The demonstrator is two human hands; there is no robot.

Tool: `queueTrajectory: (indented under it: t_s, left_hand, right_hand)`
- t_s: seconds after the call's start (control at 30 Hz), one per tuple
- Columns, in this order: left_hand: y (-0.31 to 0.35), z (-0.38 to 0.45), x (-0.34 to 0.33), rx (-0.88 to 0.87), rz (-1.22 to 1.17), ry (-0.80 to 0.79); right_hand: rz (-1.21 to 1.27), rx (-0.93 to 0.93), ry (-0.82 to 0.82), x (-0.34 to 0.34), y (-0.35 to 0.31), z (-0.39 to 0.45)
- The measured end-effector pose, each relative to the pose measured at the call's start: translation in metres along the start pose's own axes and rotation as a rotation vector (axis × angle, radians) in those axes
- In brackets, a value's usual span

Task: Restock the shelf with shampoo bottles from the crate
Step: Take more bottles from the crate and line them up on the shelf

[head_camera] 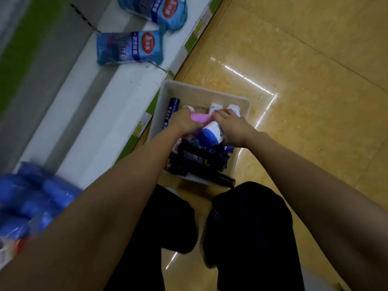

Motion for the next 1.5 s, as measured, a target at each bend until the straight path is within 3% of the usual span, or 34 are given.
queueTrajectory:
  t_s: [0.3,0.87,1.07,1.23,1.5]
  left_hand:
    - [0.032,-0.111,0.059,0.018,0.046,0.154]
    - [0.109,-0.296,0.152,0.066,-0.011,0.207]
    - [0.145,-0.341,0.187,0.024,-0.021,0.226]
    - [0.181,-0.366,0.217,-0.064,-0.029,0.309]
    - [0.22,-0.402,0.251,-0.118,-0.253,0.425]
  right_hand:
    - [0.075,0.046,0.012,0.086,-0.061,-0.072]
    - [0.137,-0.013,0.014,0.241,-0.143,-0.203]
    - [0.171,-0.012,0.056,0.3,-0.16,-0.228]
    - [0.35,-0.041,0.128,0.351,-0.164,-0.239]
    - [0.448,0.053,0.09,0.43,-0.15,-0.248]
Point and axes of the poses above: each hand's wrist, its own z-axis towards the middle knuckle, its own x-axis out of the back of the hand, y = z × x, the point moved 2 cm from there along z, towards the middle knuckle, and after that the axes turned 13 degrees about -z, right-handed, at the moved point
